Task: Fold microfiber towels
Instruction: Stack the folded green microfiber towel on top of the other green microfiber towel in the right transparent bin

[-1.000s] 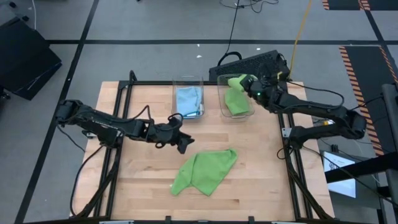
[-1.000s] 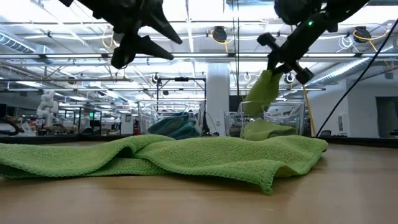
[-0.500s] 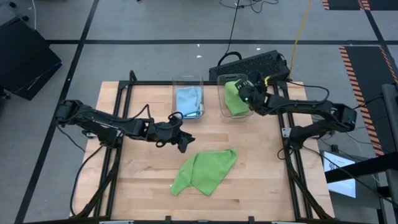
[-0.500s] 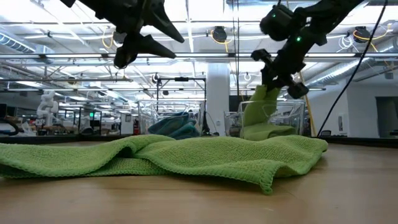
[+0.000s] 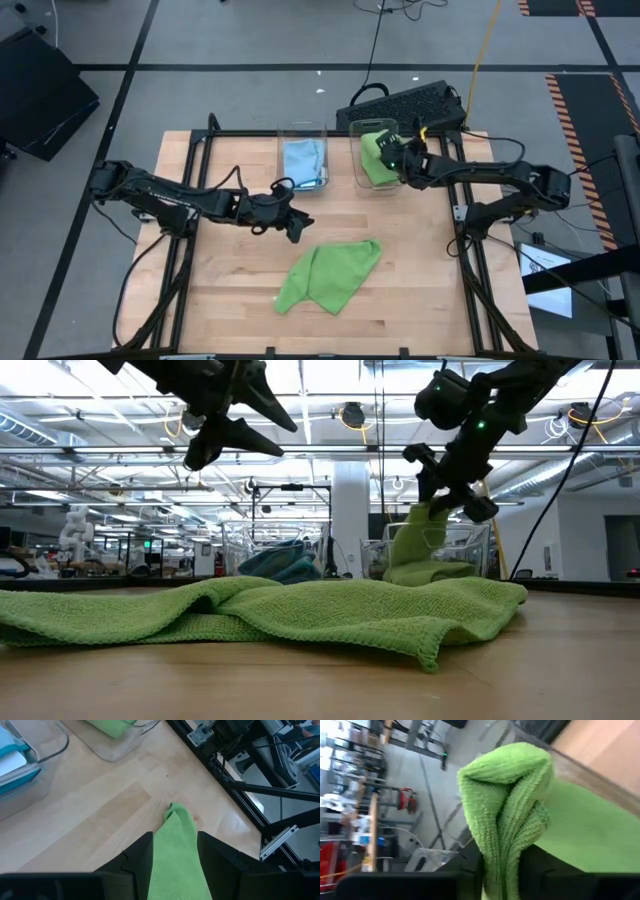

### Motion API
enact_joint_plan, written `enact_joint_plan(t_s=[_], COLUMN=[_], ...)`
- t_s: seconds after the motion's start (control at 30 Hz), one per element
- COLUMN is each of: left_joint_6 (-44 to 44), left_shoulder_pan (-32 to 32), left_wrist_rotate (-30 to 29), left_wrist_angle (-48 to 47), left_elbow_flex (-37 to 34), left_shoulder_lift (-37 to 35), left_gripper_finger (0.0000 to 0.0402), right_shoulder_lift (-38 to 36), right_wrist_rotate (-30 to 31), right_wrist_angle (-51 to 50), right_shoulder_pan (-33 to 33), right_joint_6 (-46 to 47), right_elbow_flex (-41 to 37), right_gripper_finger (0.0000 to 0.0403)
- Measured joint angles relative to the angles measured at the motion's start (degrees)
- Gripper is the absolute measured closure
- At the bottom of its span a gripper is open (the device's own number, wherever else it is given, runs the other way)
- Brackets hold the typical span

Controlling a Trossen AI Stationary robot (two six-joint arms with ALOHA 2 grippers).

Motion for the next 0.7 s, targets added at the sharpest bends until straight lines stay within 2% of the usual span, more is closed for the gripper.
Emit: enact_joint_plan(t_s=[0.33,0.7], left_joint_6=[0.58,2.96], left_shoulder_pan=[0.00,-0.07], left_wrist_rotate=[0.00,0.97], left_wrist_angle=[-0.02,0.04], left_elbow_flex=[0.00,0.00], left_shoulder_lift=[0.00,0.00], left_gripper_finger=[0.0245,0.0245], right_shoulder_lift=[-4.68,-12.47], right_wrist_rotate=[-6.30,-8.50], right_wrist_angle=[-10.12,-12.07], right_shoulder_pan=[0.00,0.00], right_joint_6=[3.67,1.18], right_elbow_flex=[-0.07,-0.04], right_gripper_finger=[0.0236,0.0206])
